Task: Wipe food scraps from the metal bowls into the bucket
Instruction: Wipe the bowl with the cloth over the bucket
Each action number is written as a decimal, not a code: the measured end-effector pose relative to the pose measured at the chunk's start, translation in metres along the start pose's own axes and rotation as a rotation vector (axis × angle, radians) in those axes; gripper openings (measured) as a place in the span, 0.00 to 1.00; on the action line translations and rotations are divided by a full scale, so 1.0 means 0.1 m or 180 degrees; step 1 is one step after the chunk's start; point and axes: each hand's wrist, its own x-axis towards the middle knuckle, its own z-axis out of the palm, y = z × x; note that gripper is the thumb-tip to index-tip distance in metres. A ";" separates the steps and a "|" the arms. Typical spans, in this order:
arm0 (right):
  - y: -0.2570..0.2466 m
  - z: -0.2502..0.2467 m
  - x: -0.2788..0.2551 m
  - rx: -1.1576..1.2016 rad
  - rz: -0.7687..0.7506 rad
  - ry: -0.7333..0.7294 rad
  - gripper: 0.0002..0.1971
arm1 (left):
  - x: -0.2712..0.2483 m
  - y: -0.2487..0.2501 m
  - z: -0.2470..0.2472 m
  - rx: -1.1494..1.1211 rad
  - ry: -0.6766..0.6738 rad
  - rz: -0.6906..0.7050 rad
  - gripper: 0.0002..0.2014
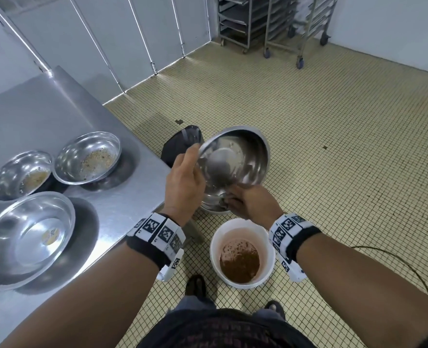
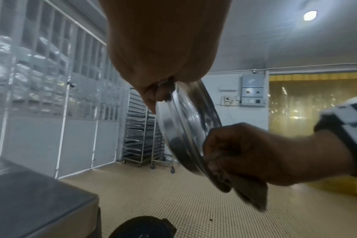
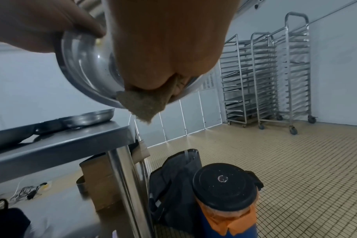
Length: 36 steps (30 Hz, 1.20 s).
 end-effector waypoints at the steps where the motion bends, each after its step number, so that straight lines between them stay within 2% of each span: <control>1: 0.02 0.02 -0.03 -0.0063 0.0023 -0.0116 0.19 | 0.00 -0.04 -0.01 0.0005 0.0041 -0.0080 0.18; 3: 0.06 0.04 -0.09 -0.0150 0.0040 -0.0349 0.20 | 0.01 -0.10 -0.03 0.0032 0.0161 -0.0189 0.18; 6: 0.12 0.07 -0.15 -0.0147 0.0017 -0.0640 0.13 | 0.10 -0.13 -0.08 -0.0019 0.0345 -0.0253 0.17; 8: 0.11 0.00 -0.13 0.0036 0.0105 -0.0430 0.13 | 0.15 -0.14 -0.09 0.0001 0.0316 -0.0217 0.16; 10: 0.06 -0.11 -0.05 0.0101 0.0119 -0.0013 0.13 | 0.16 -0.15 -0.06 0.0019 0.0242 -0.0167 0.16; 13: 0.02 -0.31 0.17 -0.0052 0.0180 0.0579 0.07 | 0.10 -0.11 -0.01 -0.0012 0.0114 -0.0099 0.17; 15: 0.06 -0.42 0.31 -0.0264 0.0237 0.0808 0.09 | 0.03 -0.02 0.01 -0.0037 0.0004 0.0014 0.18; 18: 0.14 -0.44 0.36 -0.0638 0.0369 0.0567 0.11 | -0.02 0.07 0.01 0.0017 -0.0013 0.0166 0.19; 22: 0.15 -0.21 0.19 -0.0627 -0.0001 0.0372 0.13 | 0.06 0.02 -0.01 0.0028 0.0043 0.0173 0.20; 26: 0.11 -0.03 0.01 -0.0588 0.0002 0.0073 0.15 | 0.06 -0.06 -0.06 0.0039 0.0086 0.0009 0.18; 31: 0.14 -0.10 -0.11 -0.0607 -0.0079 -0.0489 0.10 | 0.11 -0.12 -0.11 -0.0032 0.0290 -0.0365 0.15; 36: 0.12 -0.32 0.04 -0.0287 0.0061 0.0251 0.04 | 0.19 -0.05 -0.14 -0.0123 0.0193 -0.0411 0.19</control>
